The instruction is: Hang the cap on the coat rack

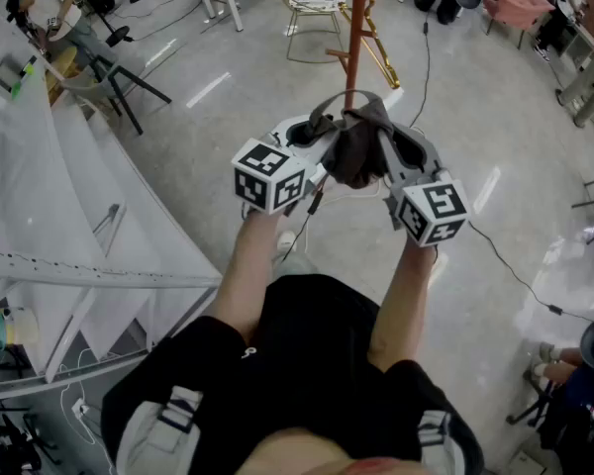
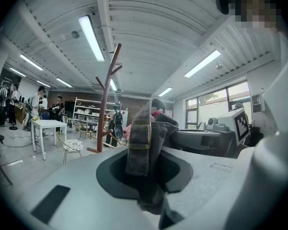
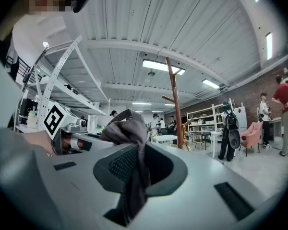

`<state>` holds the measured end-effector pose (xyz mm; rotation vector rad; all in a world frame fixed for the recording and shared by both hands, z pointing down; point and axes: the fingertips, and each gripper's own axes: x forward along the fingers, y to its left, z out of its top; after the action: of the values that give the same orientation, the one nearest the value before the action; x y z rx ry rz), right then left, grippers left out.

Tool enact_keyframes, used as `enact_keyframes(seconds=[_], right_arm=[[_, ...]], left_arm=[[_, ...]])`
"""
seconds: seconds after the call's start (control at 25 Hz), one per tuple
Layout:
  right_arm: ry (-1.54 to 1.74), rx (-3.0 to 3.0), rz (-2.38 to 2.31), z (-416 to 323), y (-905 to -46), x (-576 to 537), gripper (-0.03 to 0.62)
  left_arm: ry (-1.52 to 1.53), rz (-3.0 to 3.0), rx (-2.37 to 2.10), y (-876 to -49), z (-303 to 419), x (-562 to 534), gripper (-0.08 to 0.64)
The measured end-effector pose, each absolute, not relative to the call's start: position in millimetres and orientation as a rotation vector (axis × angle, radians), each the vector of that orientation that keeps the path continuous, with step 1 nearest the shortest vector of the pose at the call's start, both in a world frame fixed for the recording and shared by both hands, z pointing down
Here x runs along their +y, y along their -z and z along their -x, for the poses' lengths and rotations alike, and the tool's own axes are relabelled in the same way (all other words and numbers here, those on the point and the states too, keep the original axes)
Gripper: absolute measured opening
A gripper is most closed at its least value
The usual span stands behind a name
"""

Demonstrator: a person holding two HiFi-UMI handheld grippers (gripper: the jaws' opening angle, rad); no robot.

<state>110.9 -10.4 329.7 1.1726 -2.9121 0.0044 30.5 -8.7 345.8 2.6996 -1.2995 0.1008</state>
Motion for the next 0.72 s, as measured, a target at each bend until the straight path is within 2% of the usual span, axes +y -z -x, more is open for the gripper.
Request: enact_keyframes(seconds=[0.72], right_arm=[[-0.039,-2.902,-1.209,-104.3,-347.5,-36.3,0.037]], left_arm=[[-0.112,-2.685,-1.274,-362.3,-21.1,-29.5,0.055]])
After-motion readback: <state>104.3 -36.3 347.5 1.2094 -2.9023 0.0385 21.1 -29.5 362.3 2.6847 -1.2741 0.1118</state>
